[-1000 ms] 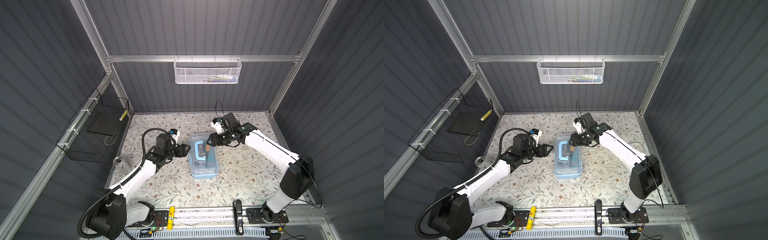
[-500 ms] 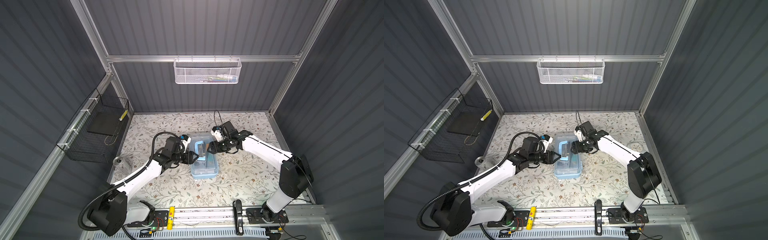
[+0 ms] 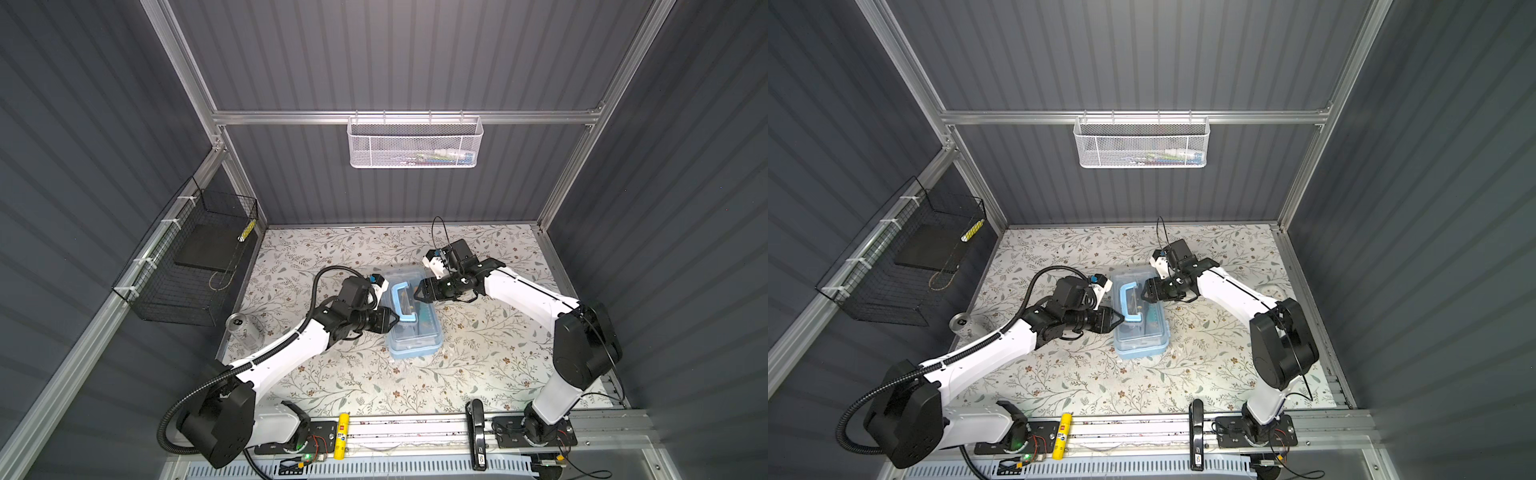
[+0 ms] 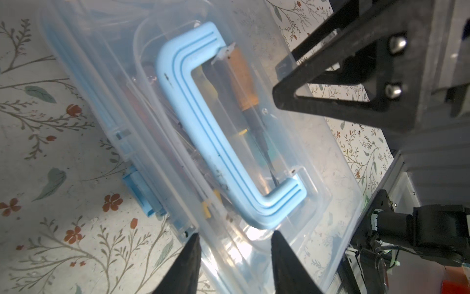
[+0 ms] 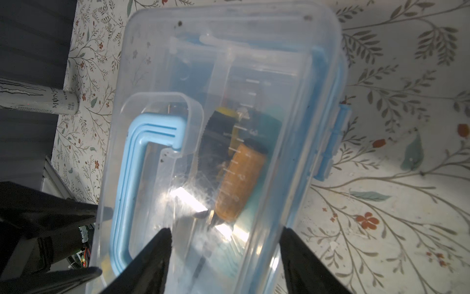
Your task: Pack the tool kit
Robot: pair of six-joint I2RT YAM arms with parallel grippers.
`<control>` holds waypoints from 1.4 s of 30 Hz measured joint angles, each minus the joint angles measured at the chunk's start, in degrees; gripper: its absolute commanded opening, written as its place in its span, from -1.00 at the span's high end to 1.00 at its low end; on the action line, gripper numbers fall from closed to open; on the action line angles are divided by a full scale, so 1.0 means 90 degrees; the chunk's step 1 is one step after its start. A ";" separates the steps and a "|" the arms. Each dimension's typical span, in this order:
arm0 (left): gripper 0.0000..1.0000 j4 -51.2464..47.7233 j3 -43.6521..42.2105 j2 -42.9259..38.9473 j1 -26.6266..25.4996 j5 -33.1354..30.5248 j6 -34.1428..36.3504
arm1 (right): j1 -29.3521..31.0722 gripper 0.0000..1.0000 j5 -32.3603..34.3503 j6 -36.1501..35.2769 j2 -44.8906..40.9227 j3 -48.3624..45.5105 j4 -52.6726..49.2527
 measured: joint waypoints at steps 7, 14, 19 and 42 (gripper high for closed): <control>0.14 0.0051 0.0265 0.0296 -0.0495 -0.0177 -0.0112 | -0.0187 -0.40 0.0056 -0.0168 -0.0012 0.0032 -0.0087; 0.15 0.0046 0.0622 0.0687 -0.0843 -0.0168 -0.0119 | -0.0367 -0.40 0.0119 -0.0418 -0.0032 0.0056 -0.0102; -0.37 -0.0100 0.0673 0.0682 -0.0930 -0.0508 -0.0044 | -0.0362 -0.40 0.0012 -0.0454 -0.0032 0.0070 -0.0146; -0.99 -0.0202 -0.1154 -0.0872 -0.0930 -0.2650 0.0418 | -0.0291 -0.39 -0.0398 -0.0381 -0.0131 -0.0175 -0.0160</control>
